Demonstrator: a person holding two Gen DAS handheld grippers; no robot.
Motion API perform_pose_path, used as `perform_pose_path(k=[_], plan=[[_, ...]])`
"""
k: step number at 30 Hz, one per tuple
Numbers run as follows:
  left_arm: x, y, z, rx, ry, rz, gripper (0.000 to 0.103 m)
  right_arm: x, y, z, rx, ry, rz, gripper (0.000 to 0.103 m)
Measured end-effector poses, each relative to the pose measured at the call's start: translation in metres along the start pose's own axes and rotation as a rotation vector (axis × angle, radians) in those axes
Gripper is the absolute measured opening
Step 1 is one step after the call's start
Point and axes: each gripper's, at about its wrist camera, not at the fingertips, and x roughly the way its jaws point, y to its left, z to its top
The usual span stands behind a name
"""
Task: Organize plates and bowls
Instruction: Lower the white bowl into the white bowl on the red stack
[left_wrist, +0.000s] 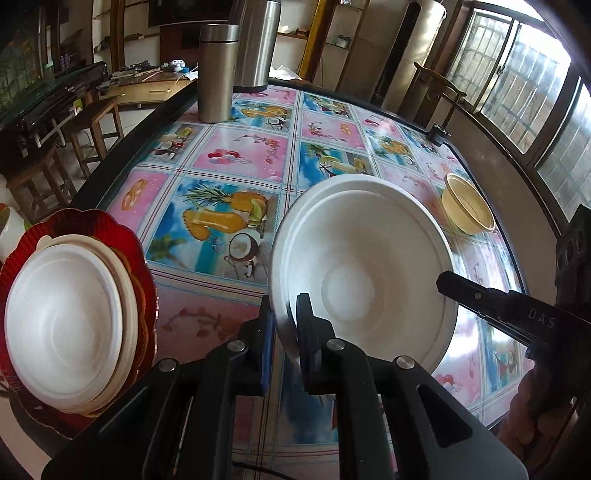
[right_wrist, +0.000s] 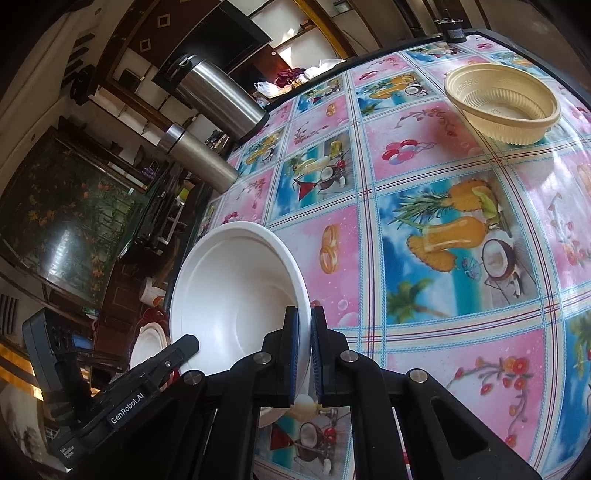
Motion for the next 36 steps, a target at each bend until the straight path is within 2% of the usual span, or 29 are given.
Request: perform_pose_path(k=[11,21,36], plan=[[-0.044,0.045,-0.01,-0.032,-0.104,0.055,0.01,-0.001,0.062,-0.015,-0.104,-0.003,0.026,0.007],[-0.062,0.096,-0.019,-0.119,-0.153,0.099,0.011,0.02,0.128,-0.028,-0.217,0.023,0.044,0.007],[-0.069,0.155,-0.025,-0.22,-0.169,0.168,0.01,0.063,0.201,-0.043,-0.323,0.078,0.062,0.007]])
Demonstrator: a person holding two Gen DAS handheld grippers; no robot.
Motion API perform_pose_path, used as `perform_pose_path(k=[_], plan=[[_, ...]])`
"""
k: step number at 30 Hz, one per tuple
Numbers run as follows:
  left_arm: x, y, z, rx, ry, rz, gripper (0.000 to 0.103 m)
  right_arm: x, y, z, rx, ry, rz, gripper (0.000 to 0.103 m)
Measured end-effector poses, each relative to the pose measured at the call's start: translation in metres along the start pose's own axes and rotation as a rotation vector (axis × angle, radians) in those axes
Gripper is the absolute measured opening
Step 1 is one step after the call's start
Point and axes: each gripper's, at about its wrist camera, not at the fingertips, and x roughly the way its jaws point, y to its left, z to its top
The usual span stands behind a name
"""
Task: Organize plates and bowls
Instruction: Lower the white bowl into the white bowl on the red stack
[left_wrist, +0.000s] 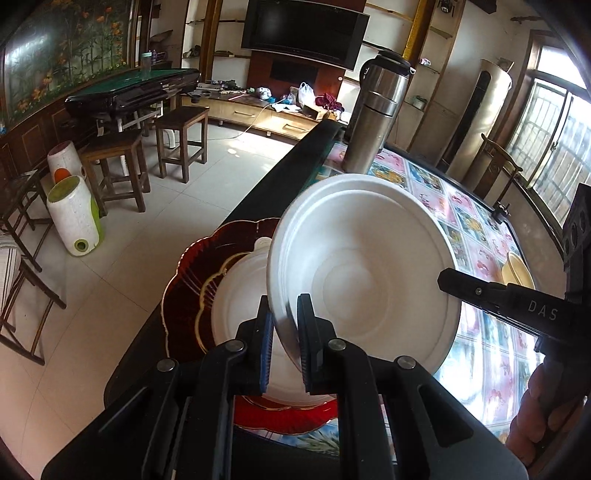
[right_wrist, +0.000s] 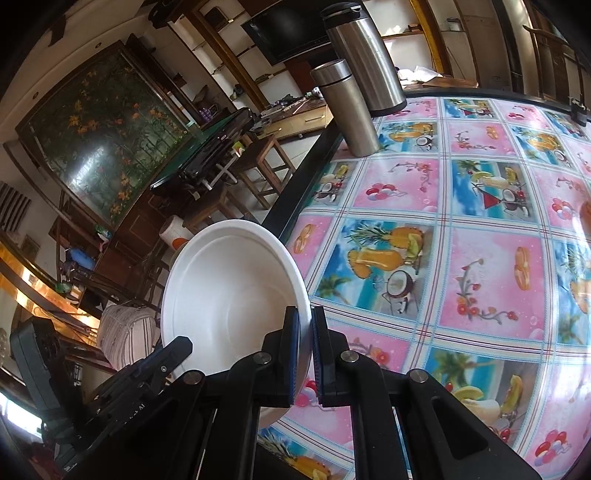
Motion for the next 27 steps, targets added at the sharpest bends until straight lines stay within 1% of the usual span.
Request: perform_pose_path(k=[5,8,14,20,22,27], plan=[[0.007,0.017,0.001,-0.029,0.019,0.026,0.01,0.021,0.015,0.0,-0.022,0.034,-0.001,0.008],[0.014,0.025,0.001,-0.049,0.04,0.028,0.01,0.036,0.019,-0.001,-0.021,0.057,0.004,0.008],[0.023,0.028,0.0,-0.052,0.064,0.038,0.01,0.059,0.021,-0.002,-0.016,0.088,-0.007,0.009],[0.017,0.028,0.001,-0.04,0.062,0.027,0.01,0.061,0.02,-0.004,-0.014,0.092,-0.014,0.009],[0.014,0.027,0.002,-0.035,0.066,0.013,0.01,0.059,0.02,-0.005,-0.014,0.094,-0.012,0.009],[0.01,0.026,0.003,-0.026,0.076,-0.01,0.011,0.051,0.016,-0.004,0.008,0.098,0.028,0.009]])
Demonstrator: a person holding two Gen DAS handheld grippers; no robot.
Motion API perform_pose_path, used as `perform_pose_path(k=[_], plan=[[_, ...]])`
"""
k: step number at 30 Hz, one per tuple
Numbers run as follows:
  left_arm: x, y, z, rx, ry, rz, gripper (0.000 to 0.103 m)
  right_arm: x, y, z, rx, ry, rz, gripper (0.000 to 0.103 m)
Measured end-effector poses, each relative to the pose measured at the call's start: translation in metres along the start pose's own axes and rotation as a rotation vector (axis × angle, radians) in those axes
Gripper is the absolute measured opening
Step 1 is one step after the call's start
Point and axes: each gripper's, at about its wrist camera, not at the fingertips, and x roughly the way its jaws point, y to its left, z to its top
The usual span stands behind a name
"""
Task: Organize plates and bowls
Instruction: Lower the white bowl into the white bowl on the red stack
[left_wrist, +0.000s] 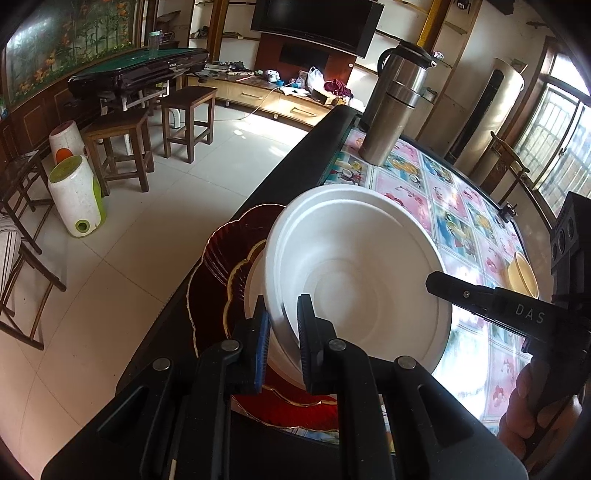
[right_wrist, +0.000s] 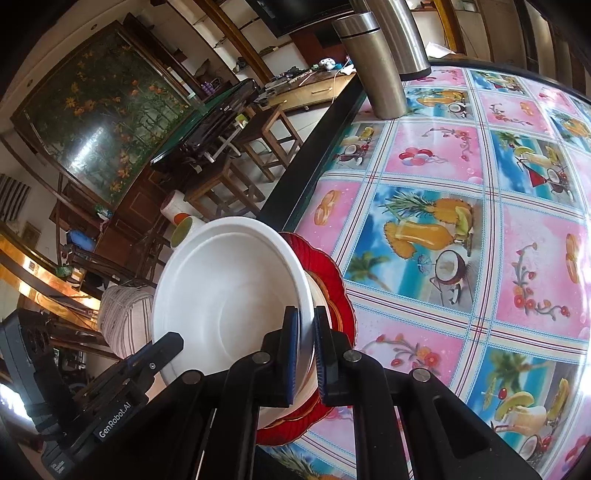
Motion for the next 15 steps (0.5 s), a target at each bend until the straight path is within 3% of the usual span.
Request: perform_pose_path(k=[15], plan=[[0.012,0.002,-0.006,0.021,0.094,-0.021,0.017,0.015,0.004,0.01,-0.009,0.073,-0.016,0.011]])
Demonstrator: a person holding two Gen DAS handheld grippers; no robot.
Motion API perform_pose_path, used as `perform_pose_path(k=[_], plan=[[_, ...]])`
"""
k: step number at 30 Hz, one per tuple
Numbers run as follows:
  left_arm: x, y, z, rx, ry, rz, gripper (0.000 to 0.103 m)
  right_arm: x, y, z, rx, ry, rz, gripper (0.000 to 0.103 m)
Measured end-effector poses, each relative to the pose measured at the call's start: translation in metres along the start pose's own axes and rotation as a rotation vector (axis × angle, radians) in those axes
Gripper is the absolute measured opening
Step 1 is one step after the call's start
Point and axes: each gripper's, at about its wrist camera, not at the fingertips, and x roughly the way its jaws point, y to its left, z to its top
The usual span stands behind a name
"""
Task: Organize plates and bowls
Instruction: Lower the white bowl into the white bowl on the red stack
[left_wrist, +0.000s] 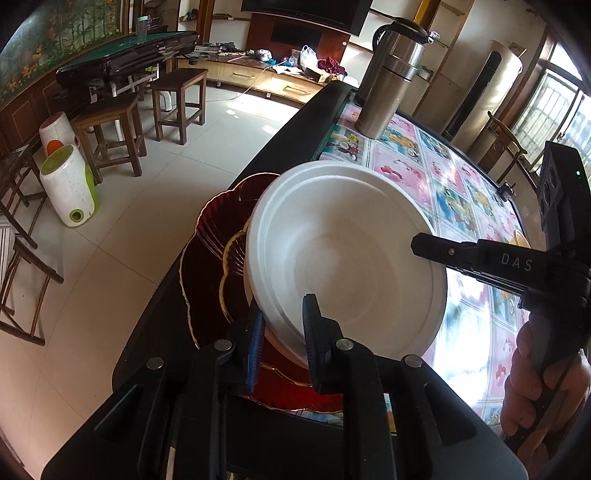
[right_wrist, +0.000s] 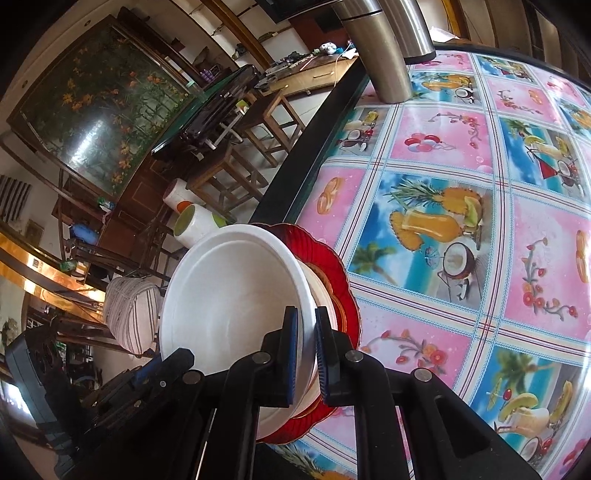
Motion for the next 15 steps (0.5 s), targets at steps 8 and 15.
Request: perform_pose_path(k=[8,15], plan=[[-0.009,0.0,-0.005,0.023,0.005,-0.005,0.019,0.01,0.004,0.004,-0.025,0.022,-0.008,0.012],[-0.009,0.003,-0.006,0.023,0.01,-0.018,0.021,0.014,0.007,0.005,-0.037,0.03,-0.012,0.013]])
